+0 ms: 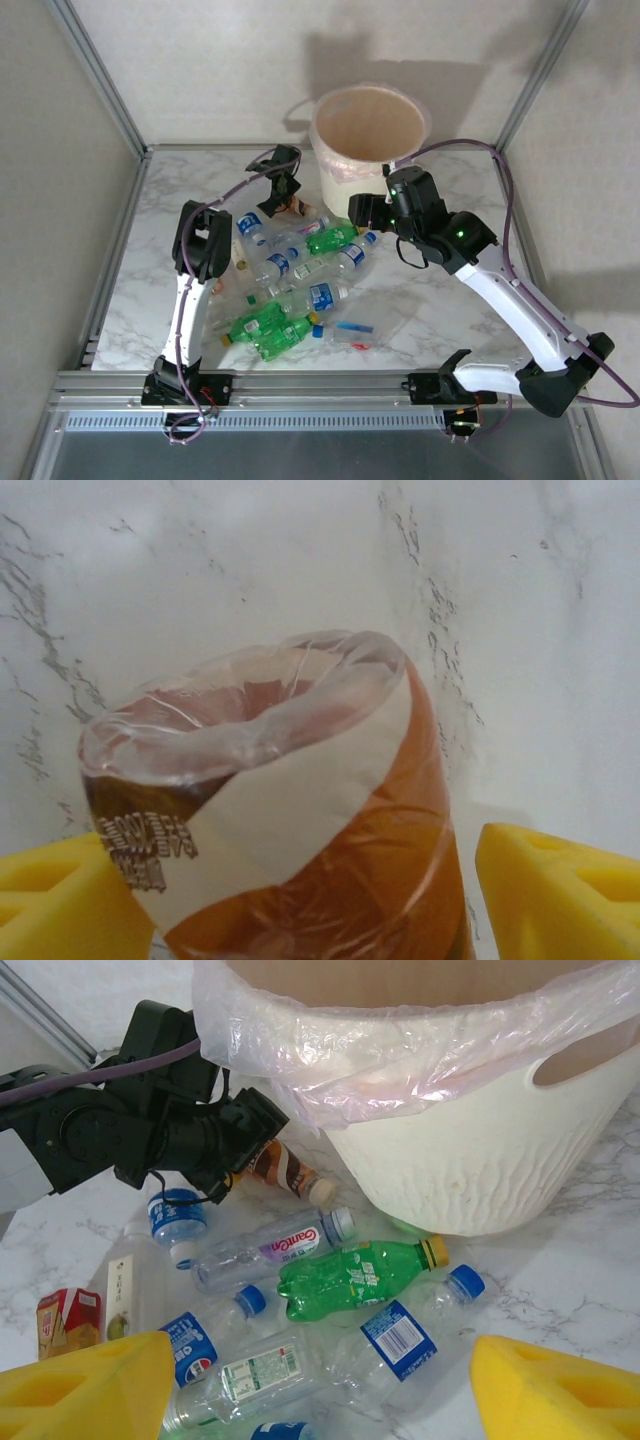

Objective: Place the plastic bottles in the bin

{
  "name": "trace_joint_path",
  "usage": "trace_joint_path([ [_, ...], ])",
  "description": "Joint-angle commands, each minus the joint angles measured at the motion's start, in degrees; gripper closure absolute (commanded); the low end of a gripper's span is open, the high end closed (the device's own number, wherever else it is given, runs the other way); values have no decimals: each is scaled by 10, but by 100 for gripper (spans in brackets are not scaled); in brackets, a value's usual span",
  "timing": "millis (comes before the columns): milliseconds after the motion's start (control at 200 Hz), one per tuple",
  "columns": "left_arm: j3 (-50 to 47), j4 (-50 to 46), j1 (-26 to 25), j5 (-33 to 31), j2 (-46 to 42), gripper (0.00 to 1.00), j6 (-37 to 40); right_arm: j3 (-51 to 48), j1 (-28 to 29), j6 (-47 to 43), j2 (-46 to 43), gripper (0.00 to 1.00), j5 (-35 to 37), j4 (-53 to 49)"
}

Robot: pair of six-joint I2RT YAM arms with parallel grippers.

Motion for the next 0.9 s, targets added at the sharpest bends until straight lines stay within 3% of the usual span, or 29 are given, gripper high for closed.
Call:
trace_joint_path([
  [0, 20, -33, -1, -23, 19, 23, -16, -3, 5, 6, -12, 22, 13, 13],
  [190, 20, -30, -1, -29, 19, 28, -12, -5, 5, 7, -15, 24, 18, 14],
  [536, 18, -28, -1, -40, 0, 45, -1, -7, 6, 11, -26, 26, 24, 16],
  [656, 19, -30, 1, -42, -18, 44, 9, 3, 5, 5, -21, 26, 17, 22],
  [896, 15, -38, 2, -73, -129, 46, 43, 56, 5, -26, 18, 26, -80, 40],
])
